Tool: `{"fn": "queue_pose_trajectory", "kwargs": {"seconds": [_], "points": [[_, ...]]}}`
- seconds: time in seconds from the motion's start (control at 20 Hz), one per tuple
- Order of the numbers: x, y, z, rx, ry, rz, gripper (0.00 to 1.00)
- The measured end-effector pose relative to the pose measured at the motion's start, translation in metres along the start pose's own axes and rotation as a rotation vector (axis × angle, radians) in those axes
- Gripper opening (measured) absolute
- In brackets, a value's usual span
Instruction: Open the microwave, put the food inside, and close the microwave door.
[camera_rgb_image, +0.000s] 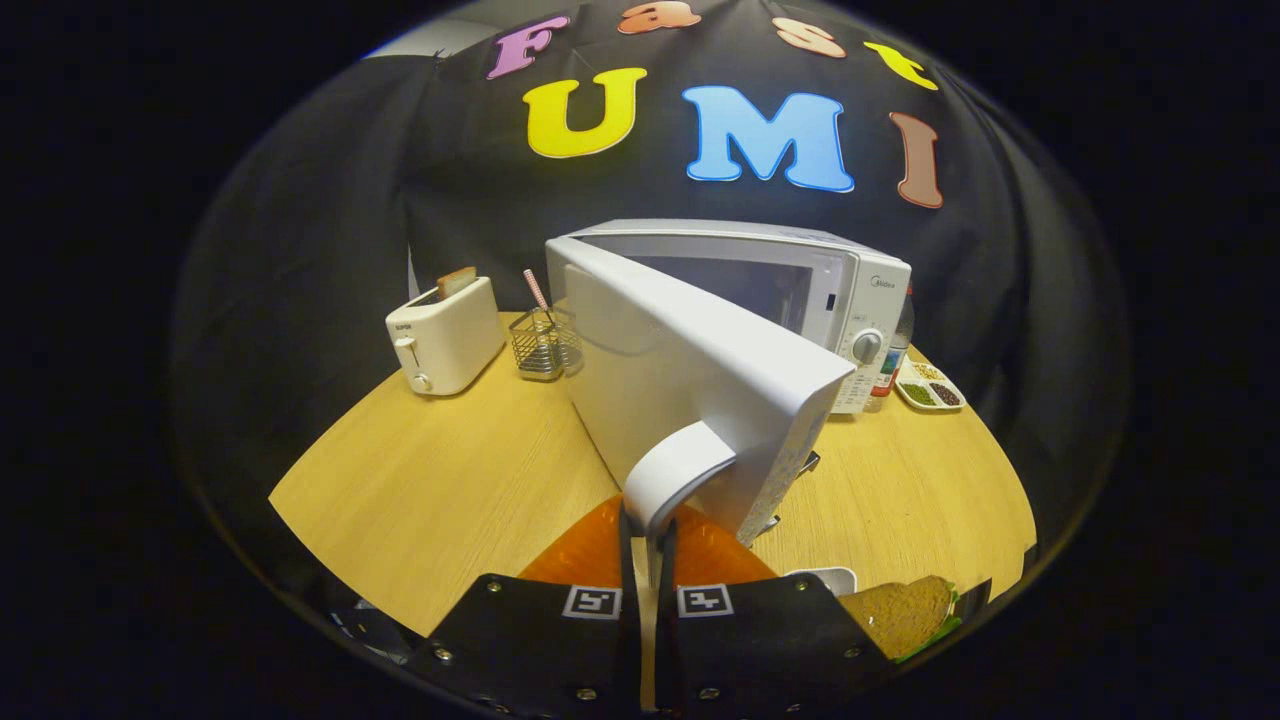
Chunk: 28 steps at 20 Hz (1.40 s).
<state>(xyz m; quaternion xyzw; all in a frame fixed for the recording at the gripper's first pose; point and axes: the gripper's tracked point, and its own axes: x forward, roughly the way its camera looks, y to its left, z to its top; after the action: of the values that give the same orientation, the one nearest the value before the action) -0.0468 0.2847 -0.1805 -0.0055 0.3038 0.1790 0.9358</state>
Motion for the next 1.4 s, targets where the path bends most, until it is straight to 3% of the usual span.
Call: {"fn": "queue_pose_trajectory", "kwargs": {"seconds": [0.45,0.65,0.95,1.05,1.15,1.25,1.3,1.4], "points": [[-0.029,0.089,-0.036,-0.106,0.028,0.117,0.13],[-0.042,0.127,-0.049,-0.141,0.049,0.222,0.16],[-0.082,0.187,-0.041,-0.178,0.034,0.473,0.17],[-0.101,0.194,-0.029,-0.168,0.004,0.538,0.30],[-0.121,0.199,-0.016,-0.125,-0.027,0.607,0.58],[-0.131,0.192,0.002,-0.090,-0.067,0.626,0.93],[-0.138,0.184,0.013,-0.074,-0.092,0.628,0.98],[-0.147,0.168,0.036,-0.029,-0.142,0.630,0.97]]}}
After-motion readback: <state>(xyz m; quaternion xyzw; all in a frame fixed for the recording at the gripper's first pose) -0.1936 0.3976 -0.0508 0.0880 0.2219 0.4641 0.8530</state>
